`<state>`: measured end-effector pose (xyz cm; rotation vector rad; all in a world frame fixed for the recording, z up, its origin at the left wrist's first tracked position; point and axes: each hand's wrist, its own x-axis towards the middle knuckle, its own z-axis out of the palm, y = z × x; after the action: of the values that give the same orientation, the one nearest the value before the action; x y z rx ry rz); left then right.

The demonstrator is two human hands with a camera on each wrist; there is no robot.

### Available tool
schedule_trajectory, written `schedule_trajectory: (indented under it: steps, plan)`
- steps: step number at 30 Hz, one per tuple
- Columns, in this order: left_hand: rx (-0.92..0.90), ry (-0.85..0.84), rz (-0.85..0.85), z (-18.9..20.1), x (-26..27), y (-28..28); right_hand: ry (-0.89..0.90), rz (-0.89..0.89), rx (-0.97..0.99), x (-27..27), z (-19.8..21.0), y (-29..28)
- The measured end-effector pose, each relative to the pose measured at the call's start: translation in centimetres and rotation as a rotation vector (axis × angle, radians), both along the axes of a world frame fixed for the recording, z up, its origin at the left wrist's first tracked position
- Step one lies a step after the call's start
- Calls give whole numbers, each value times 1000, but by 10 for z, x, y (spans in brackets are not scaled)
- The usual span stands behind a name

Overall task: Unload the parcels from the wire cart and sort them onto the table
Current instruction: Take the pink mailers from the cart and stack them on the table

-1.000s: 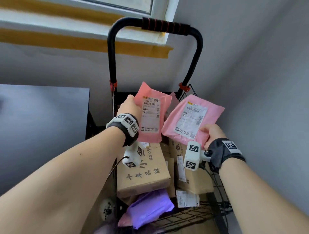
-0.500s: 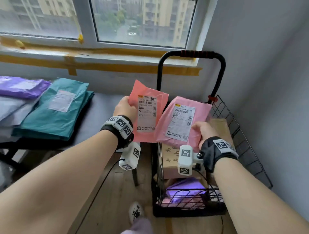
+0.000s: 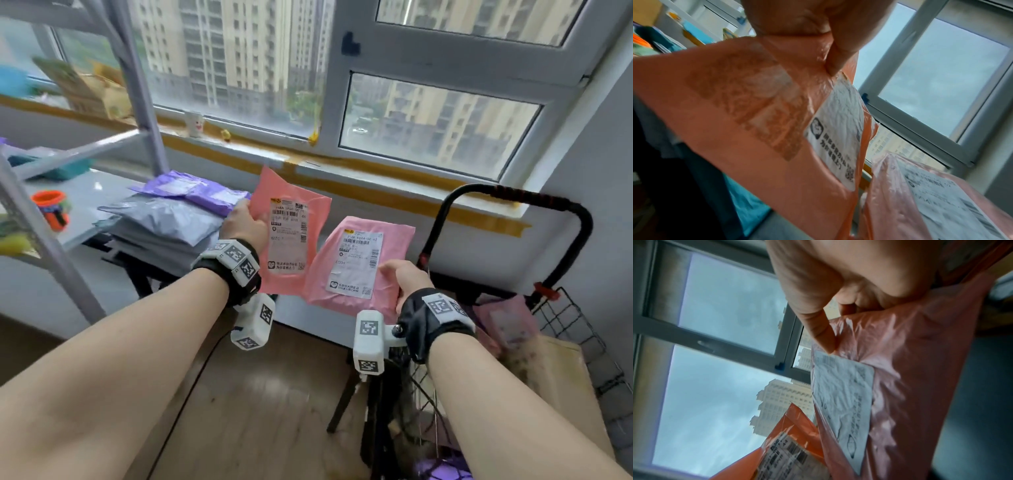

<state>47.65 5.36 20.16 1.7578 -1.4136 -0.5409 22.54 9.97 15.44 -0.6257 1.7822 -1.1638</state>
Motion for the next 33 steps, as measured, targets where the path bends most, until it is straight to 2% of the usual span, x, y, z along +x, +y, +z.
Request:
schedule_trajectory:
  steps: [4,7,10,16,21,25,29,33]
  plan:
    - [3,4,64,2,76,-36,28,57,-15,74,17,-42]
    - [10,-18,75,-1,134,-73,12,139,-28,127,15,-83]
    - [8,4,85,-2,190,-111,55,86,-27,176,5,-125]
    - [88,-36,75,-8,279,-188,7,19,0,261,-4,-195]
    - [135,-27,61,-14,318,-240,201,126,125,302,11,-238]
    - [195,-11,46,-30,336,-270,340,213,180,313,4,-276]
    - [264,13,17,-48,341,-293,381,351,305,327,0,-300]
    - [286,-25,-26,-66,335,-313,463,360,344,334,-13,-308]
